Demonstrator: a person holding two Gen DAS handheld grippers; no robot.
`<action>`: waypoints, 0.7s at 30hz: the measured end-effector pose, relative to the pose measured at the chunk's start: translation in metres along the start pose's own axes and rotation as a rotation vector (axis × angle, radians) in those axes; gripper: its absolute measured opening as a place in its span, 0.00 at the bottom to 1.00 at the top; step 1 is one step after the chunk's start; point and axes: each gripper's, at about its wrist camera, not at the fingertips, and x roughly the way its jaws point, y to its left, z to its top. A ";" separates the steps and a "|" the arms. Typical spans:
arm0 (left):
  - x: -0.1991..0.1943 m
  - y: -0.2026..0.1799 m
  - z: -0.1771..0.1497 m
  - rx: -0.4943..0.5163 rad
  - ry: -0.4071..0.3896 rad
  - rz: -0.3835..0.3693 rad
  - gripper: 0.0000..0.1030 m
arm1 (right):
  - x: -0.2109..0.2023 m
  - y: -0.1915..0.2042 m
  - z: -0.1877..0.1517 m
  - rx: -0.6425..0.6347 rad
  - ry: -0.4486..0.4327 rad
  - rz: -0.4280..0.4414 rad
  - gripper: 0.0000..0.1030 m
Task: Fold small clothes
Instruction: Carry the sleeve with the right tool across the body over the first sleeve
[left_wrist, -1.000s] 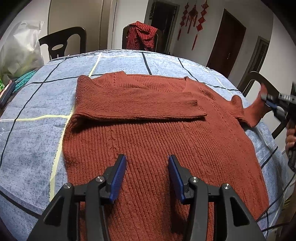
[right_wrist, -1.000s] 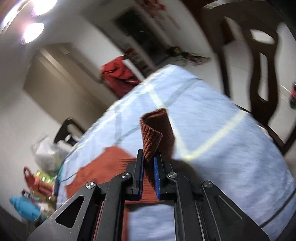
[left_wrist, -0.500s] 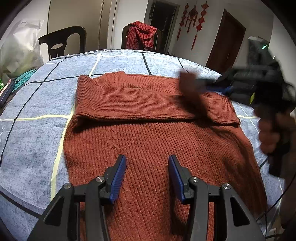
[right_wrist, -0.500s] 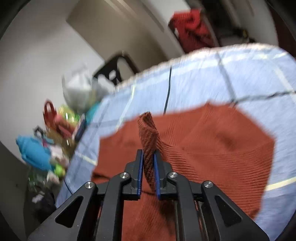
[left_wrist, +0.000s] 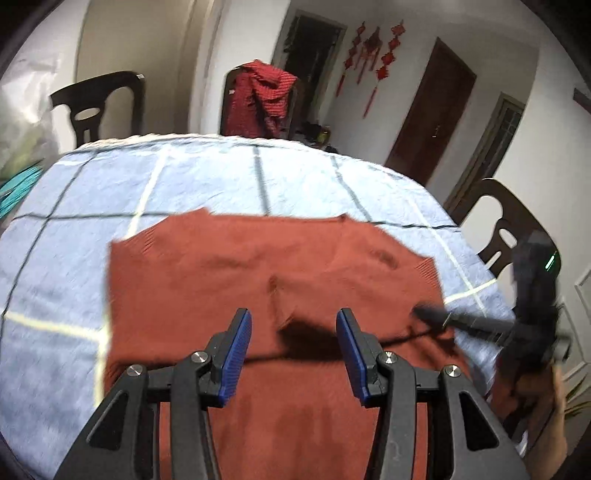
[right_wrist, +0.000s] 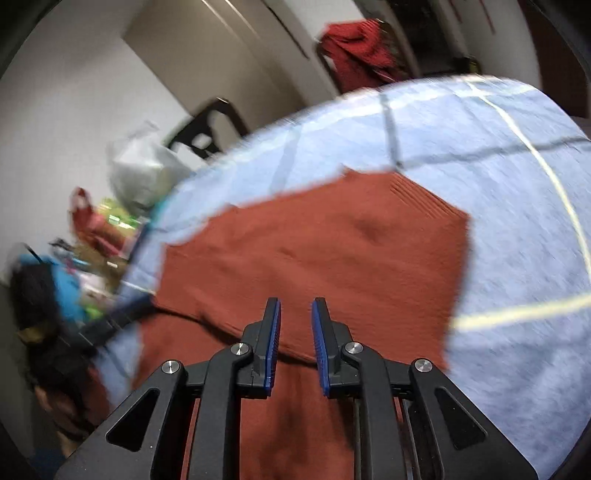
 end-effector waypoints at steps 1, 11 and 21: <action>0.006 -0.005 0.004 0.014 -0.003 -0.010 0.49 | 0.000 -0.002 -0.004 -0.007 0.004 0.015 0.17; 0.041 -0.019 -0.003 0.053 0.079 -0.081 0.34 | -0.026 -0.016 0.009 -0.037 -0.081 0.004 0.17; 0.034 -0.006 -0.012 0.071 0.093 -0.036 0.30 | -0.038 -0.063 0.020 0.060 -0.132 -0.139 0.17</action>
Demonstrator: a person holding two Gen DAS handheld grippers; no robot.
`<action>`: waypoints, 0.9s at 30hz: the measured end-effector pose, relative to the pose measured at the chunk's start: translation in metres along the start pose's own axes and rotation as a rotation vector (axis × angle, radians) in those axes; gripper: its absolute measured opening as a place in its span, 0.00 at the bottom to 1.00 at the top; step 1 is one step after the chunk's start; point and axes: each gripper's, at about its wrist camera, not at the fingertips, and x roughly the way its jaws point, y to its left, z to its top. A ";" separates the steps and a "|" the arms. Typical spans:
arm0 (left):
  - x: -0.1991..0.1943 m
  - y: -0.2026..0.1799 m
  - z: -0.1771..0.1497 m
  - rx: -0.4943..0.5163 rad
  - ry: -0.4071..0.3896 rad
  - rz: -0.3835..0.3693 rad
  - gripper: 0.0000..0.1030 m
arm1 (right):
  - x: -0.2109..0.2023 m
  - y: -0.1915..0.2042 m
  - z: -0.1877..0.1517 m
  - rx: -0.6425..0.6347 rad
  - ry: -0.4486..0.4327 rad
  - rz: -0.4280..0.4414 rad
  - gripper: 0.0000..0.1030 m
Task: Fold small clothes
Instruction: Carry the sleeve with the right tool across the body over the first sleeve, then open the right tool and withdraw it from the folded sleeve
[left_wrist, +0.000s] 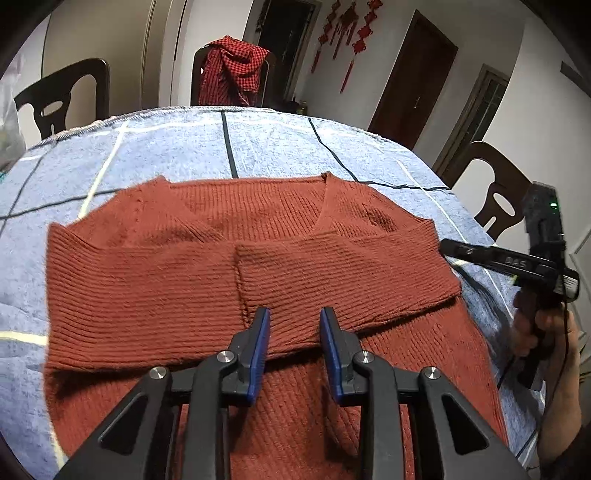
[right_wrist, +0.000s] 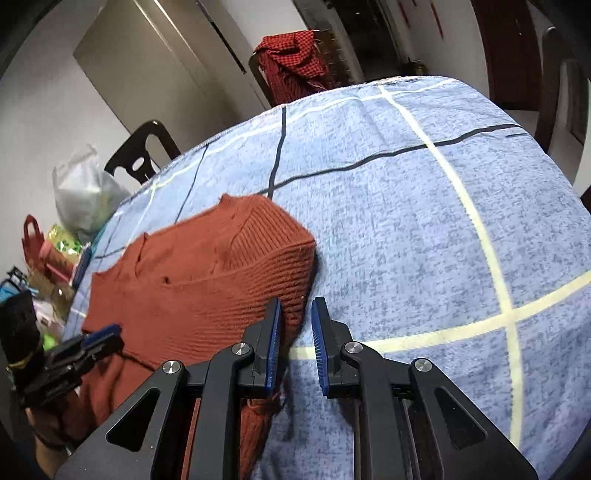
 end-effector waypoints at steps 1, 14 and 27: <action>-0.002 -0.001 0.003 0.005 -0.012 0.010 0.30 | -0.004 0.003 0.001 -0.015 -0.013 0.008 0.17; 0.011 0.003 0.019 0.038 -0.018 0.091 0.30 | 0.003 0.028 0.001 -0.137 0.012 -0.021 0.17; 0.000 0.003 -0.007 0.060 -0.009 0.164 0.31 | -0.007 0.047 -0.047 -0.234 0.082 -0.054 0.16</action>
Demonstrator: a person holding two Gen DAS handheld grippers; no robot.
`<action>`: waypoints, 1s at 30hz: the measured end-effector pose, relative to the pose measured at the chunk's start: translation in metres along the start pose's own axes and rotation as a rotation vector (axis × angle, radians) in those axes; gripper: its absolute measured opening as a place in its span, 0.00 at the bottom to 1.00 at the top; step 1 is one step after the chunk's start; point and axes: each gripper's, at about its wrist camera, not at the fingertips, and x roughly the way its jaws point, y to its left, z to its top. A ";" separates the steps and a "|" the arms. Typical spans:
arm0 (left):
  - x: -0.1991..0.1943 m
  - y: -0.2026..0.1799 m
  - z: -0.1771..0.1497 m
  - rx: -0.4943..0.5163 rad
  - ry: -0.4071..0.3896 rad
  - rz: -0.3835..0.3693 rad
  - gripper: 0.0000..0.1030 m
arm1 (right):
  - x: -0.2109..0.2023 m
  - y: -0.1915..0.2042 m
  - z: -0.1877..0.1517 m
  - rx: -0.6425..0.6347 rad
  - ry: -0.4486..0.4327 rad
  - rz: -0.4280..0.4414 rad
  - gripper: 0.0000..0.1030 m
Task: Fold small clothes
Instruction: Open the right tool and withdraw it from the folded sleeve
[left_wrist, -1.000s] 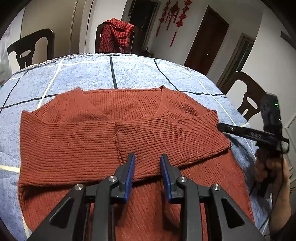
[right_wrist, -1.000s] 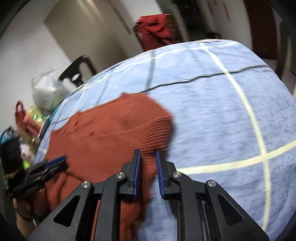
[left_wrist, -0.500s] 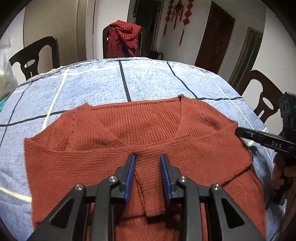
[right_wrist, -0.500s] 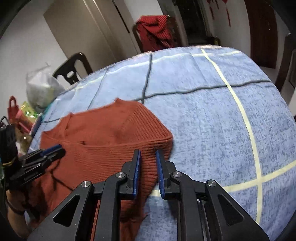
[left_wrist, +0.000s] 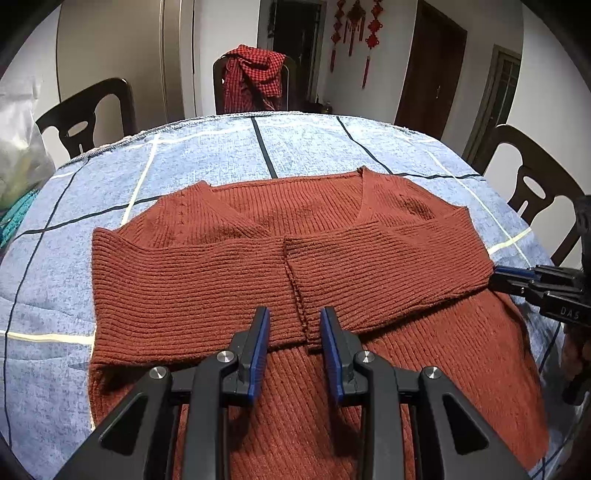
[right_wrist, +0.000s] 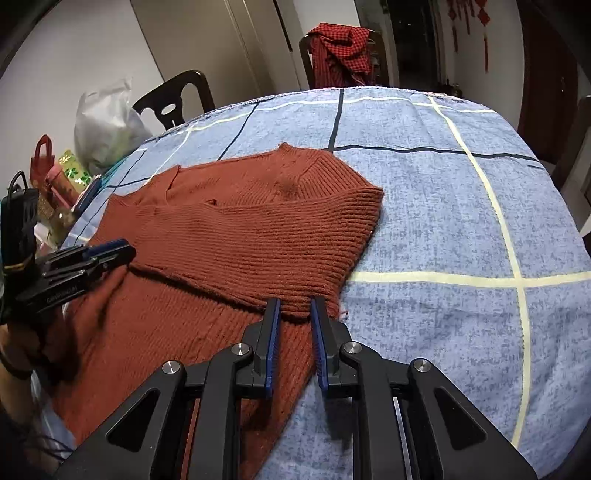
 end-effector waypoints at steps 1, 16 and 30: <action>-0.002 0.000 0.000 -0.001 0.001 0.003 0.31 | -0.001 0.001 0.000 -0.002 0.001 -0.003 0.16; -0.047 0.019 -0.022 -0.080 -0.033 0.092 0.31 | -0.032 0.026 -0.008 -0.037 -0.062 0.037 0.22; -0.074 0.035 -0.052 -0.119 -0.042 0.129 0.41 | -0.044 0.034 -0.028 -0.022 -0.047 0.092 0.30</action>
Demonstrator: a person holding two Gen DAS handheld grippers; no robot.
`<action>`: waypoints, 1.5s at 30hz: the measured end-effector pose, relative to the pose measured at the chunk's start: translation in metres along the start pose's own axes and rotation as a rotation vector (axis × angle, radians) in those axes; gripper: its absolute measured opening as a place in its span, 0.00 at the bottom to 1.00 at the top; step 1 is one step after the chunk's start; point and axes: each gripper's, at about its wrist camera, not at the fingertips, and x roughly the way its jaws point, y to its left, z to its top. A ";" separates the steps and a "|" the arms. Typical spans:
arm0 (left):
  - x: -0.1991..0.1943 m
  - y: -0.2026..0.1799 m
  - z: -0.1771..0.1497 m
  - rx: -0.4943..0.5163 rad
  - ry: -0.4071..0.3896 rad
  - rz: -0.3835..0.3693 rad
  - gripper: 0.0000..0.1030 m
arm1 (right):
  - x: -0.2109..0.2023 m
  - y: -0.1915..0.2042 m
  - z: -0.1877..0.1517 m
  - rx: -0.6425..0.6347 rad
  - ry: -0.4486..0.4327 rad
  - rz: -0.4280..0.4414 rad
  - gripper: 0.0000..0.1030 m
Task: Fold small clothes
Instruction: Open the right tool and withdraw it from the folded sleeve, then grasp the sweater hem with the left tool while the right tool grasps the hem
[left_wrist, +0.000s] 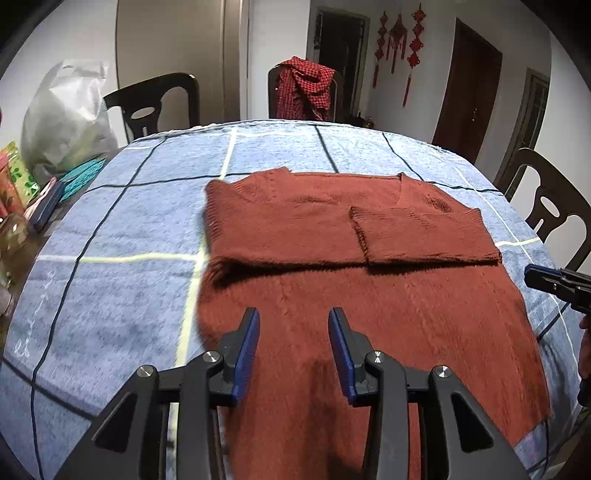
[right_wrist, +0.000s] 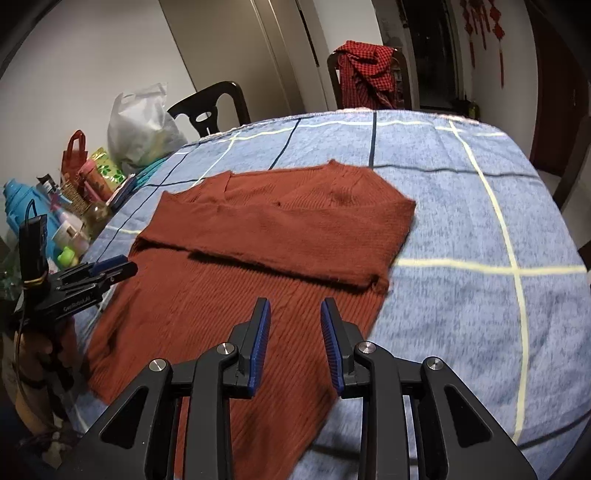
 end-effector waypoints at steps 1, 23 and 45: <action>-0.002 0.002 -0.003 -0.003 0.001 0.004 0.42 | -0.001 -0.002 -0.005 0.013 0.008 0.008 0.38; -0.044 0.022 -0.081 -0.100 0.047 -0.075 0.44 | -0.021 0.004 -0.080 0.135 0.099 0.197 0.44; -0.053 0.040 -0.084 -0.225 0.022 -0.232 0.10 | -0.026 -0.002 -0.085 0.217 0.067 0.314 0.08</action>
